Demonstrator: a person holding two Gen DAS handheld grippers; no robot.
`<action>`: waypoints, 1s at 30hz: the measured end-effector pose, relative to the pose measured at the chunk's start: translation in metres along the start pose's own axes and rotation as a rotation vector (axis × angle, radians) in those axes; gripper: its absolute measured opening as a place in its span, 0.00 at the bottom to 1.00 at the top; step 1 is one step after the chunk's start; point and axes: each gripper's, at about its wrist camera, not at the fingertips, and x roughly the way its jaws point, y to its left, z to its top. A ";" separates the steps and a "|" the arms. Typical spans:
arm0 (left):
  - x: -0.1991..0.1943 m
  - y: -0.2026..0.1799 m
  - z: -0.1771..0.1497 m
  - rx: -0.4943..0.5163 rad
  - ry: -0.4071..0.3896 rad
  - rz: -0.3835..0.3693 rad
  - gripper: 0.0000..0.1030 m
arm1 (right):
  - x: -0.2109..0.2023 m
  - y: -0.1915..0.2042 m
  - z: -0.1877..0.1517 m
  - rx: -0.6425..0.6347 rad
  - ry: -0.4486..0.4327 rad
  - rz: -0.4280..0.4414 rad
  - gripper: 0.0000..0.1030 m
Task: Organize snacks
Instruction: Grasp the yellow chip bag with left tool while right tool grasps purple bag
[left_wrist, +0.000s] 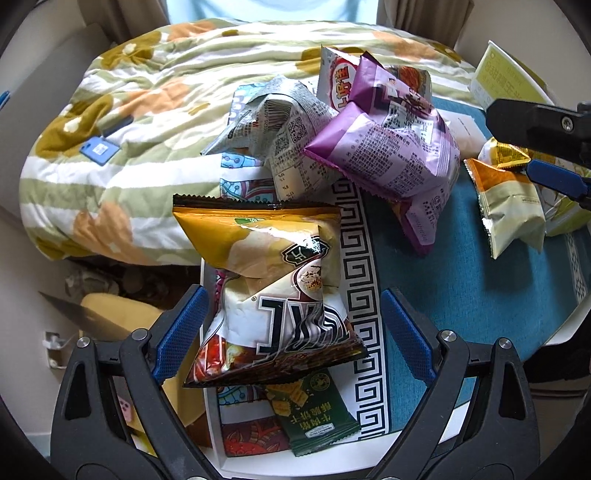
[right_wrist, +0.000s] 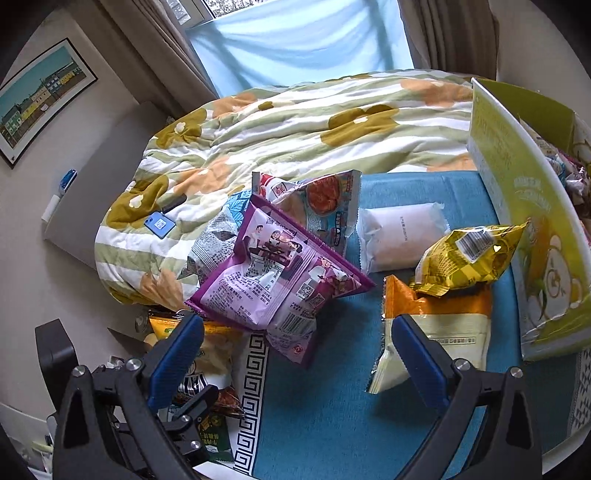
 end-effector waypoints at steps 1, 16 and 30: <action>0.003 -0.002 0.000 0.004 0.004 0.003 0.90 | 0.004 0.000 0.000 0.011 0.004 0.004 0.98; 0.016 -0.013 -0.001 0.051 0.019 0.054 0.64 | 0.043 -0.015 0.015 0.201 0.065 0.122 0.98; 0.015 -0.001 -0.001 0.017 0.034 0.010 0.62 | 0.087 -0.026 0.019 0.321 0.155 0.171 0.98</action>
